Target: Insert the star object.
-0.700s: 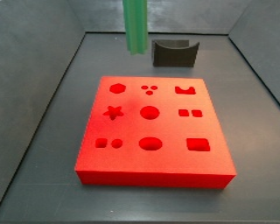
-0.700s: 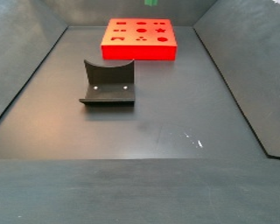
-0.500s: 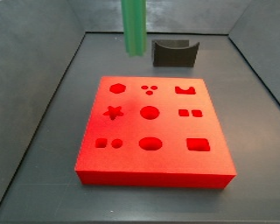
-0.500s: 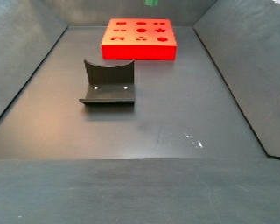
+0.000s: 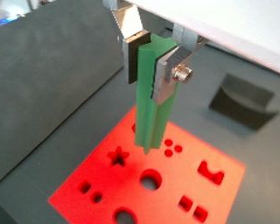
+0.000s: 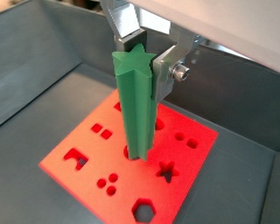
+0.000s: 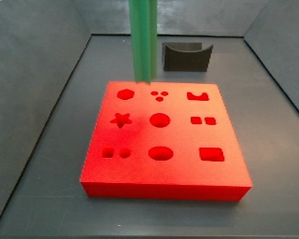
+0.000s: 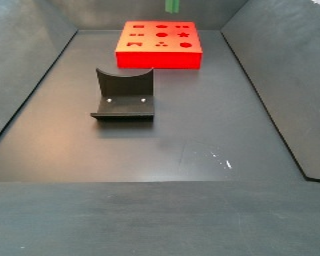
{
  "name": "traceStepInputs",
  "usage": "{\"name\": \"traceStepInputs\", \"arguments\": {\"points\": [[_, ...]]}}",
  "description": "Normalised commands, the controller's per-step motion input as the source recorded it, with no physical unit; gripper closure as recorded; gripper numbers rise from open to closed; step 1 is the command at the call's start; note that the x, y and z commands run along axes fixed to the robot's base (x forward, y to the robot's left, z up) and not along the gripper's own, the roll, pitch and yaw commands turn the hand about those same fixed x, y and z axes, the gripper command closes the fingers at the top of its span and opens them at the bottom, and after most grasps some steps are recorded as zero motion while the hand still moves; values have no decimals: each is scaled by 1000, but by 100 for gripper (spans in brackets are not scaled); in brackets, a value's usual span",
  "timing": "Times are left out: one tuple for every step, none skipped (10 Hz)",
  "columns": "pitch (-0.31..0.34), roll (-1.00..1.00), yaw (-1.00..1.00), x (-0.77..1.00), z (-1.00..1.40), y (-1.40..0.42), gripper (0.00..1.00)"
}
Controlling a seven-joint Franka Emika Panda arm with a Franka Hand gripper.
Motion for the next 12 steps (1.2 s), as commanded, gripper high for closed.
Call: {"name": "traceStepInputs", "arguments": {"points": [[107, 27, -406, 0, -89, -386, 100], [20, 9, -189, -171, -66, -100, 100], [0, -13, -63, -103, -46, 0, 100], [0, -13, -174, 0, -169, 0, 100], [0, 0, -663, 234, -123, 0, 100], [0, 0, -774, 220, 0, -37, 100], [17, 120, -526, 277, 0, -123, 100], [13, 180, -560, 97, 0, -80, 100], [46, 197, -577, -77, -26, -66, 100], [69, 393, -471, -154, -54, -106, 100], [39, 423, -406, -174, -46, -123, 100], [29, 123, -86, -63, 0, -20, 100]]}}
